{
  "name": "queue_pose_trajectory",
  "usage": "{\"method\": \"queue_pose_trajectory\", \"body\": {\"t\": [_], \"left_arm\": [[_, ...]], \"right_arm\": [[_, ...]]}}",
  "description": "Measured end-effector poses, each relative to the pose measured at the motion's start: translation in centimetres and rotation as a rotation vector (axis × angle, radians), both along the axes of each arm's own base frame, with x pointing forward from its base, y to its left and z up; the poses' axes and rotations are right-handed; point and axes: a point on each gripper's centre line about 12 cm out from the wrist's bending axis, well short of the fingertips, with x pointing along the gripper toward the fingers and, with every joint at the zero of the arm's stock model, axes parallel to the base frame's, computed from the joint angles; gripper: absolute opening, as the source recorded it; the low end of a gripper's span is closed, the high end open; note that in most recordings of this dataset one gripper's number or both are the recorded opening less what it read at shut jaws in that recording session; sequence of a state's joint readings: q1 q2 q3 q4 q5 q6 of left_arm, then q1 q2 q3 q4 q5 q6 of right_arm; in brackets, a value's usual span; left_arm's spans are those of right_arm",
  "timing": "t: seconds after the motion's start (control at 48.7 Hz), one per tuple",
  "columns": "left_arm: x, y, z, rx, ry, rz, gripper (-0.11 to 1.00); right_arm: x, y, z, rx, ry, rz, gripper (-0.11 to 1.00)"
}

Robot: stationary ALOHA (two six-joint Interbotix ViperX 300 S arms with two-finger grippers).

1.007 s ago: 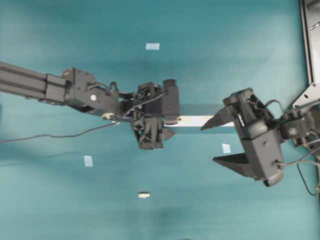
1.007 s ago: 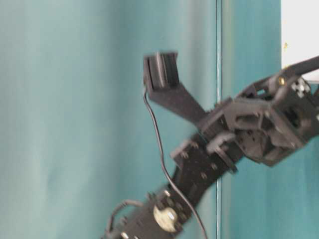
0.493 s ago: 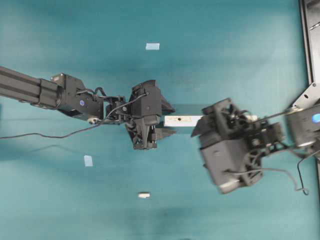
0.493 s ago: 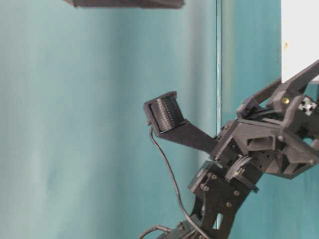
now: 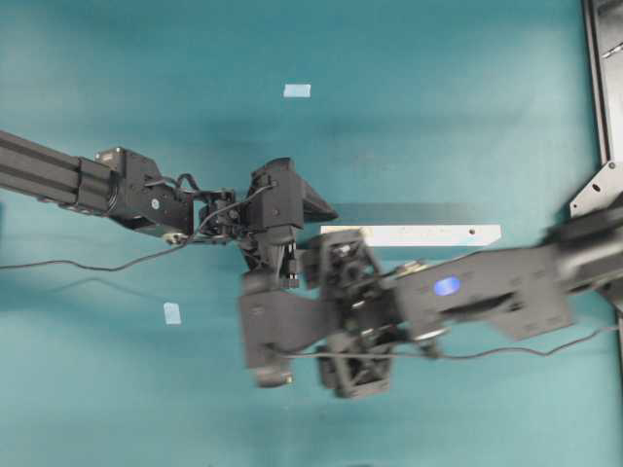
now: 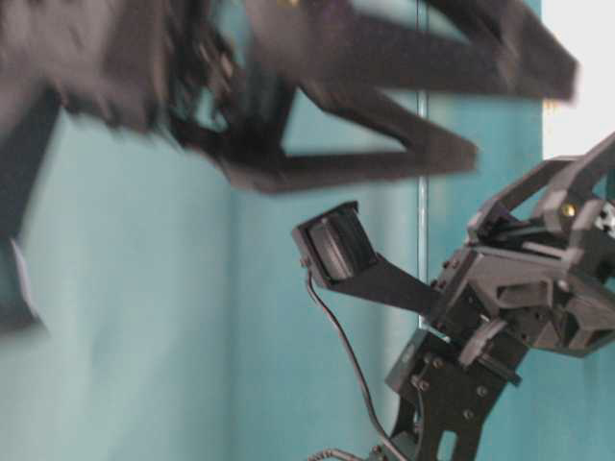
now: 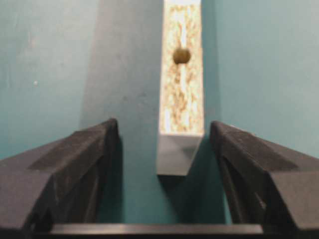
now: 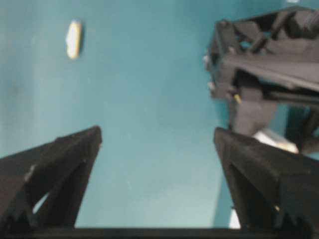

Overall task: Move the wooden board into place and insert the rod into its hole.
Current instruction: 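Swing the right gripper down toward the wooden dowel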

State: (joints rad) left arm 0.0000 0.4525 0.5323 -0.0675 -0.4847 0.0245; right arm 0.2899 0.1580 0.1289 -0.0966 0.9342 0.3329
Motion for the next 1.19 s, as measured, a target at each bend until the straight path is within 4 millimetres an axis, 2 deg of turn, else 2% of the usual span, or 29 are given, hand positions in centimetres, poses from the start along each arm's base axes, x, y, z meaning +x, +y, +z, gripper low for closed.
{"method": "queue_pose_trajectory", "body": {"t": [0.185,0.349,0.473,0.76,0.863,0.945,1.028,1.192], "left_arm": [[-0.7,0.0,-0.3,0.002,-0.005,0.001,0.74],[-1.1,0.0,-0.4,0.002,-0.011,0.003,0.74],[-1.3,0.0,-0.5,0.004,-0.02,0.001,0.74],[-1.4,0.1,-0.5,0.005,-0.027,0.003,0.74],[-1.5,0.1,-0.5,0.005,-0.026,0.003,0.74],[-1.4,0.1,-0.5,0.005,-0.027,0.003,0.74],[-1.5,0.1,-0.5,0.007,-0.026,0.002,0.74],[-1.4,0.1,-0.5,0.01,-0.029,0.002,0.74]], "right_arm": [[2.4,2.1,-2.6,0.043,0.06,-0.021,1.0],[3.3,3.9,-5.2,0.071,0.095,-0.018,0.99],[3.9,4.9,-6.1,0.093,0.062,-0.021,0.96],[5.0,5.4,-8.7,0.117,0.03,-0.05,0.92],[5.0,5.4,-9.3,0.112,0.043,-0.051,0.84],[5.0,5.4,-9.6,0.111,0.046,-0.051,0.68],[5.1,5.4,-9.8,0.111,0.047,-0.051,0.57],[5.2,5.5,-9.9,0.114,0.039,-0.051,0.54]]}}
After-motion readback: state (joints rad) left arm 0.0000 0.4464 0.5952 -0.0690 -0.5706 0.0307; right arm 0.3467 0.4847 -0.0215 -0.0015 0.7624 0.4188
